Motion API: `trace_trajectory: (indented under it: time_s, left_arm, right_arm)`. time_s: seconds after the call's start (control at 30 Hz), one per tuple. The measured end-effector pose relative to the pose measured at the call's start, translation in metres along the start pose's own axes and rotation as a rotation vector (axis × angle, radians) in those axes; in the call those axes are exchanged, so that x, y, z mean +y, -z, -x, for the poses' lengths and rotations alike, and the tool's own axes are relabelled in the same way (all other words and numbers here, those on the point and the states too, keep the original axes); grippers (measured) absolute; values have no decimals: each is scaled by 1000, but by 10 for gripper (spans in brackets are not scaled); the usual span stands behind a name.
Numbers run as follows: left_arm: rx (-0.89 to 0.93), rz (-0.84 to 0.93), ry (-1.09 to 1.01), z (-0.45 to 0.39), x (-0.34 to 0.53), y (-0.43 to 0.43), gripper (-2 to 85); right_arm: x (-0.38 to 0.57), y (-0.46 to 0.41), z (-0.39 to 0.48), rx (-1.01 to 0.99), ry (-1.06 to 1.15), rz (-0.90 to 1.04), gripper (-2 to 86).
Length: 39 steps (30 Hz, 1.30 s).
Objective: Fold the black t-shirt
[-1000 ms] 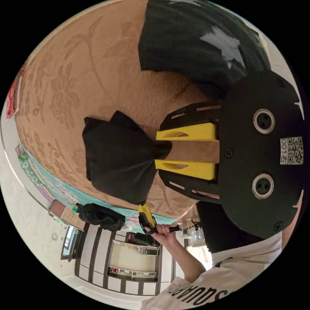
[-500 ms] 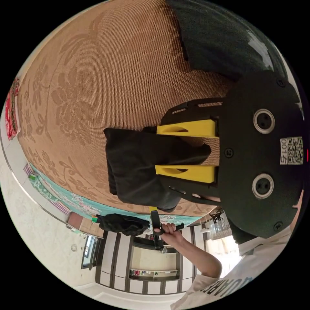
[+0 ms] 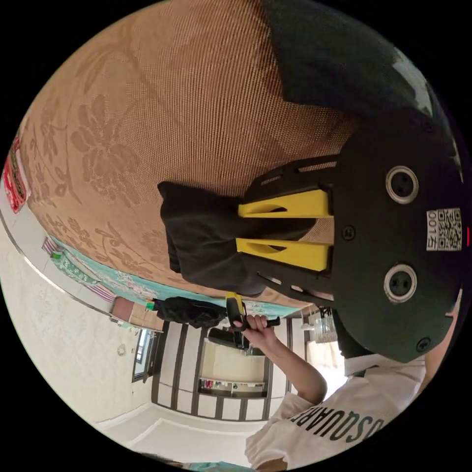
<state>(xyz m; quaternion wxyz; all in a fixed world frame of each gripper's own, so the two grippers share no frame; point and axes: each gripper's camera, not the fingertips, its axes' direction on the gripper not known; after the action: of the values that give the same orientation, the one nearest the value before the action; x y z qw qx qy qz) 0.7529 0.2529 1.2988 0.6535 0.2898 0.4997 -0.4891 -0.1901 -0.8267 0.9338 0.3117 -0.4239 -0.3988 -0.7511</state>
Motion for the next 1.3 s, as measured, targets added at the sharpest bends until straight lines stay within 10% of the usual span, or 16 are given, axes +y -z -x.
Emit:
trace_trajectory:
  time_s: [0.33,0.73,1.03,1.3]
  left_arm:
    - [-78,10,-28,25,6,-52,44]
    - [486,-116,-9,61,46,-105,4]
    - [683,-97,-217,-84,80,-208,5]
    - [493,175,-261,-189,219,-445,-5]
  right_arm:
    - [33,-22,6,40,-65,66,63]
    - [63,5,-44,-542,-115,-224,3]
    - [50,118,-4,-358,114,-296,1]
    - [160,125,-33,313,-75,-46,8]
